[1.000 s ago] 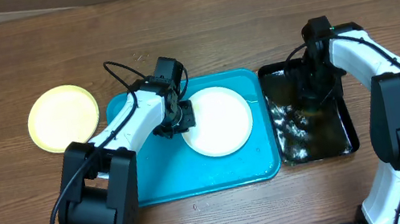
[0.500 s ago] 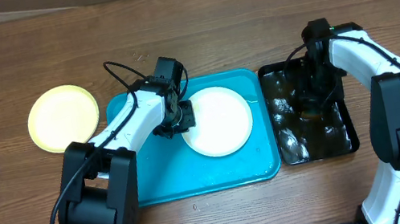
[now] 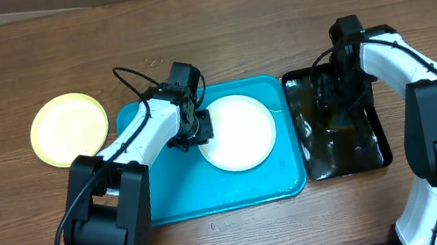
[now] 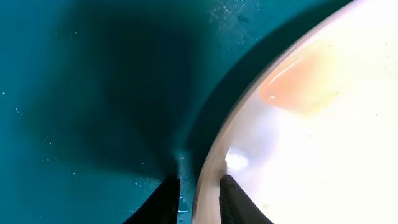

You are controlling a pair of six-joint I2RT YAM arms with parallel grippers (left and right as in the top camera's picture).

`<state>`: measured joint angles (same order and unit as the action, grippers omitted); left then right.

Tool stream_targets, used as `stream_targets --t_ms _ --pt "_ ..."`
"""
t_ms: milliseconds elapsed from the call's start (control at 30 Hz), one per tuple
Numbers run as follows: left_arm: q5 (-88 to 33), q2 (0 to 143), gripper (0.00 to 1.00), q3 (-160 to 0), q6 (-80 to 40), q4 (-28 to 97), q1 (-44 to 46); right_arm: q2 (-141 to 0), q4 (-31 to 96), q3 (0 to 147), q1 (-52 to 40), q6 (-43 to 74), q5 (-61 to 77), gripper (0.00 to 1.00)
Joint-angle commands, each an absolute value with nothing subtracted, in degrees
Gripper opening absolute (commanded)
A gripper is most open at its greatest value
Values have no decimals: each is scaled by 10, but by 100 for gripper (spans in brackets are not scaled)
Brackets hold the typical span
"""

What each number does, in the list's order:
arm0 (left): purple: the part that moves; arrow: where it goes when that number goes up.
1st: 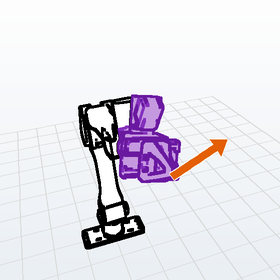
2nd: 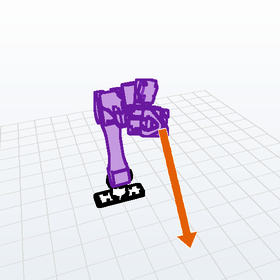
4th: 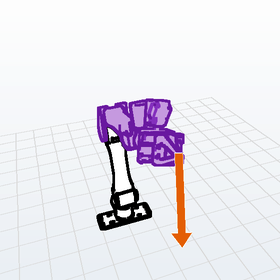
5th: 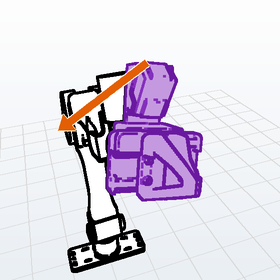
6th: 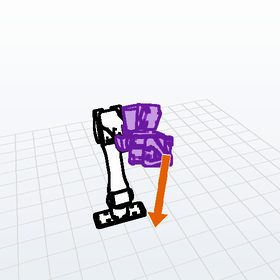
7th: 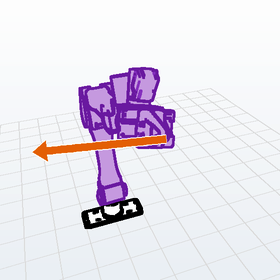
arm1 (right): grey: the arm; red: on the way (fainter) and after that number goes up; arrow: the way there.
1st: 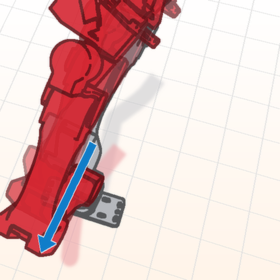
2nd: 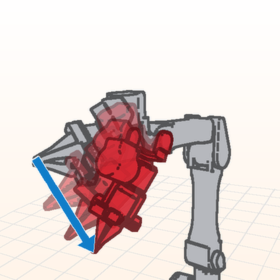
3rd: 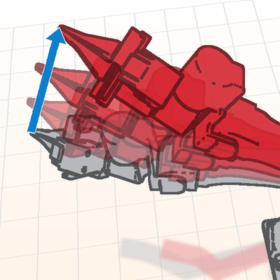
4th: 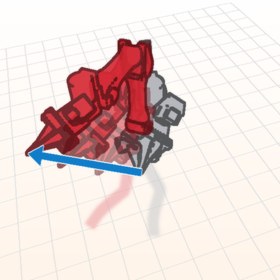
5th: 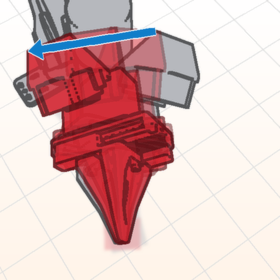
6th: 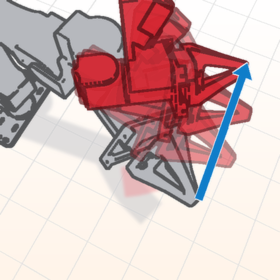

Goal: Clean dirty plates on tray and stack at the side
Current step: 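Rub the sponge in the black tray's water and release it, then raise the right gripper out of the black tray to the upper right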

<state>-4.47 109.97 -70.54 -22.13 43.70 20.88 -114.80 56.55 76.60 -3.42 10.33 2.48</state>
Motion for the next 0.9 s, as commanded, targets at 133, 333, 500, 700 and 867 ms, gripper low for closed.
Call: stream_targets --t_ms 133,333,500,700,867 --pt "-45 1107 15 -709 -216 436 209 -1151 553 765 -33 105 27 100" --pt "-45 1107 4 -709 -213 437 209 -1151 540 765 -33 105 27 100" --pt "-38 1107 4 -747 -196 495 209 -1151 536 765 -33 105 27 100" --pt "-19 1107 4 -829 -171 573 205 -1151 534 778 -33 105 59 100" --pt "-19 1107 4 -872 -161 607 205 -1151 627 865 -29 101 85 100"
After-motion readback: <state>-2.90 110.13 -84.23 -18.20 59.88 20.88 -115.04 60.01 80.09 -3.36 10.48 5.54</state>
